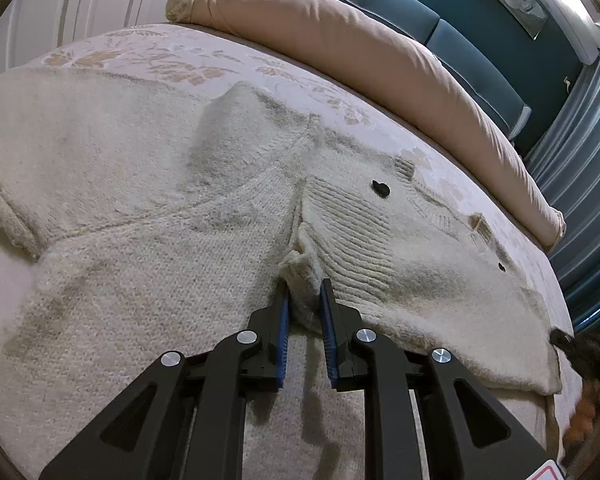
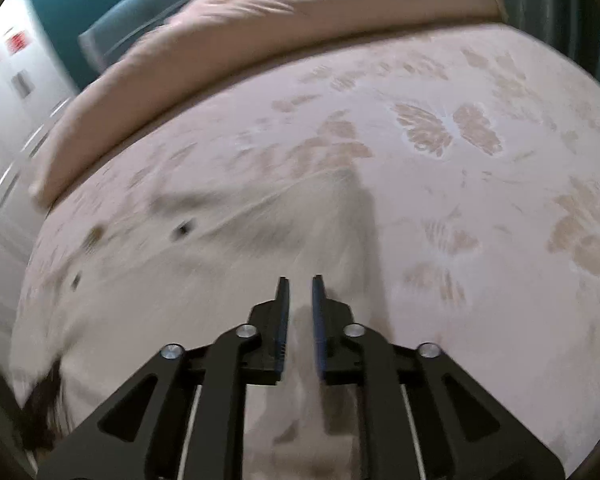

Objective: Fold small clothes

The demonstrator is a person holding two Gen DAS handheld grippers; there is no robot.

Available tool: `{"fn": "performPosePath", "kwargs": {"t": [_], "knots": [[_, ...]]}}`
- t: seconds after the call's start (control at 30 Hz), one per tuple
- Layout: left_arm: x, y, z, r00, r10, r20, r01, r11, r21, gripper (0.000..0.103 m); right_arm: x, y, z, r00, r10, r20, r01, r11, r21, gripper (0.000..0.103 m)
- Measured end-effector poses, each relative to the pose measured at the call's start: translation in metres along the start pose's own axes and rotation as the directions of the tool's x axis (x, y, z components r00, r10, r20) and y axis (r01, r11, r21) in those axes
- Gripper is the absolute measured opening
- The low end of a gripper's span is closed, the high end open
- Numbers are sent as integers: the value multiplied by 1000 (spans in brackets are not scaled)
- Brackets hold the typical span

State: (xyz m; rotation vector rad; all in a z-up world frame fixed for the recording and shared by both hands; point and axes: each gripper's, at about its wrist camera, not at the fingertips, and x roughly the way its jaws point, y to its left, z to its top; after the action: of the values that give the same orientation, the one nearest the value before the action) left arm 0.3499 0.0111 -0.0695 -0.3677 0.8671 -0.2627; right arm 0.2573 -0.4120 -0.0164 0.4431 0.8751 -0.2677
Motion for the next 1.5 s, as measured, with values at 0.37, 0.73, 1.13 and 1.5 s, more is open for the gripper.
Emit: {"fn": "performPosePath", "kwargs": {"t": [0.37, 0.73, 1.13, 1.5], "knots": [[-88, 70, 26, 993, 83, 82, -68, 984, -167, 51, -60, 65, -112, 996, -77, 33, 82, 984, -156, 34], [-169, 326, 118, 912, 403, 83, -284, 762, -582, 58, -55, 84, -171, 995, -90, 52, 99, 970, -221, 48], [-154, 336, 165, 947, 310, 87, -218, 815, -536, 6, -58, 77, -180, 998, -46, 41, 53, 981, -187, 54], [-192, -9, 164, 961, -145, 237, 115, 984, 138, 5, -60, 66, -180, 997, 70, 31, -64, 987, -148, 68]]}}
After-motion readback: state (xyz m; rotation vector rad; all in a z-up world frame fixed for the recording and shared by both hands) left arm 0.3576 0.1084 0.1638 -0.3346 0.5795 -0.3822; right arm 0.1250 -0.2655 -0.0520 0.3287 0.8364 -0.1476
